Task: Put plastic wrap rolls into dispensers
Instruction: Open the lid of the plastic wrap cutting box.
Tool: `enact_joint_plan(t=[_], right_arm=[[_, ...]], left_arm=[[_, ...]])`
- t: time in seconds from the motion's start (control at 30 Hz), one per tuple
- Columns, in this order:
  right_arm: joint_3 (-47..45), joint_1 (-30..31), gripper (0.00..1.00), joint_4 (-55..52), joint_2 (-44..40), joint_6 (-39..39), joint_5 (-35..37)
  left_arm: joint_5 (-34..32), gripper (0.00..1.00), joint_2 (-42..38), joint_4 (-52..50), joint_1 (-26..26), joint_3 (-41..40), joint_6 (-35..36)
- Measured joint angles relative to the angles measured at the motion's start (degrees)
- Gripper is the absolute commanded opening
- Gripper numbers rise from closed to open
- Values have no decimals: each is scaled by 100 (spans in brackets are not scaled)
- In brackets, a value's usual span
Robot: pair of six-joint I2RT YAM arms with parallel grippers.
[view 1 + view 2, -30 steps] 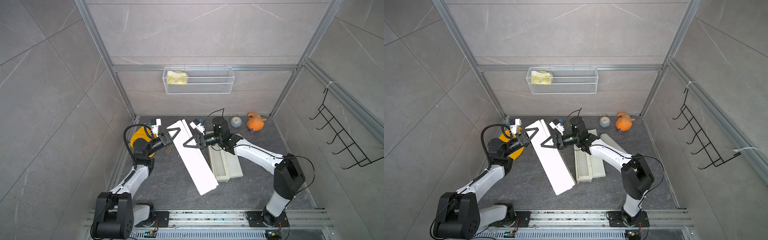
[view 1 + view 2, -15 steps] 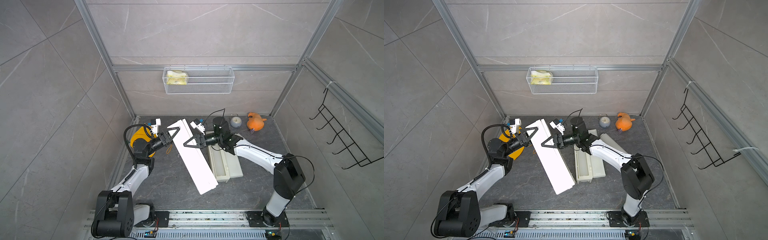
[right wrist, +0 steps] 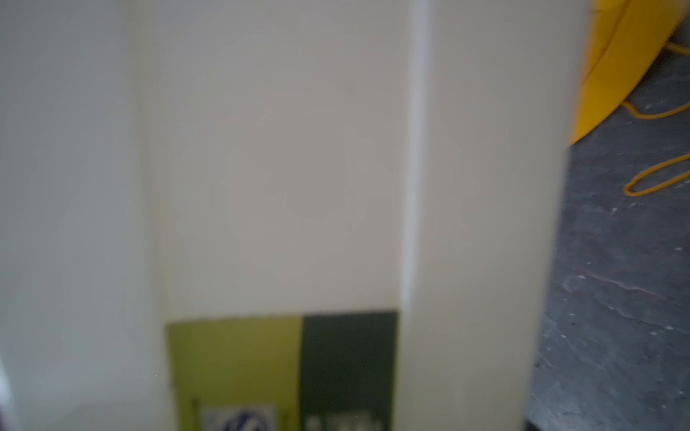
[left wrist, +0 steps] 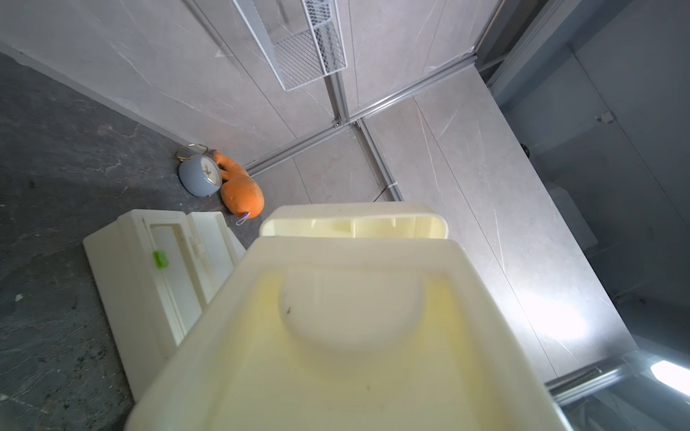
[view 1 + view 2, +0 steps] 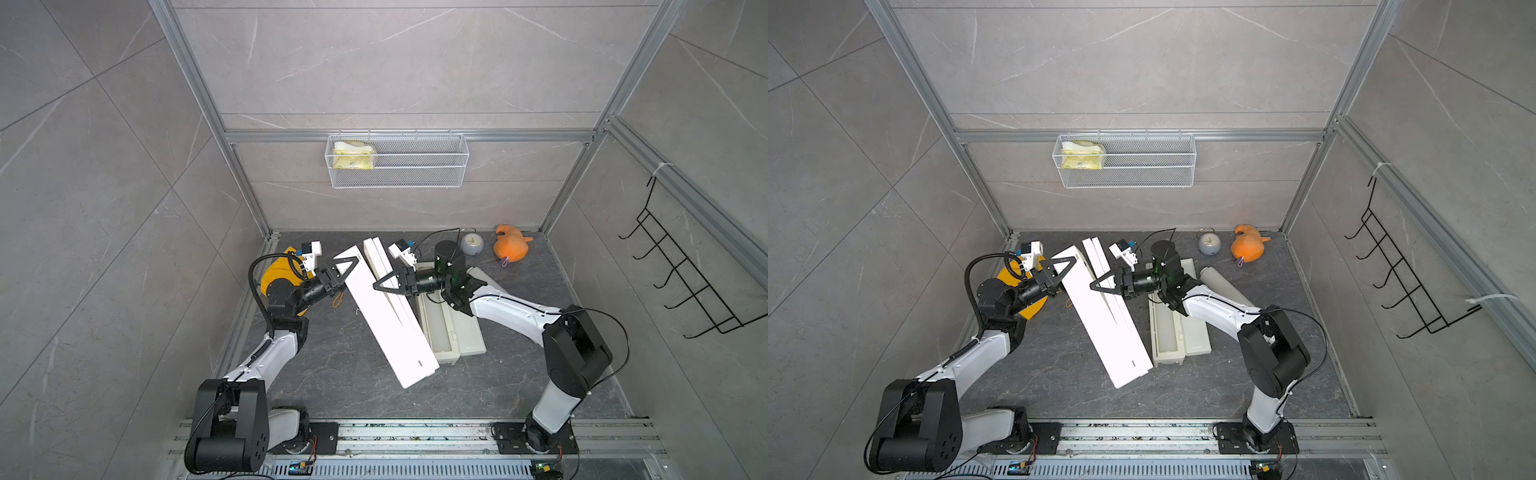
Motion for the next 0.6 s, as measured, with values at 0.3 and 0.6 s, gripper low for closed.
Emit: enact_joint_plan(t=[0.3, 0.6], right_arm=[[-422, -654, 78, -350, -321, 155, 837], [708, -396, 80, -3707, -553, -2028, 2811]], left_arm=[[-129, 65, 0, 361, 470, -177, -61], [302, 64, -389, -1491, 688, 192, 708]])
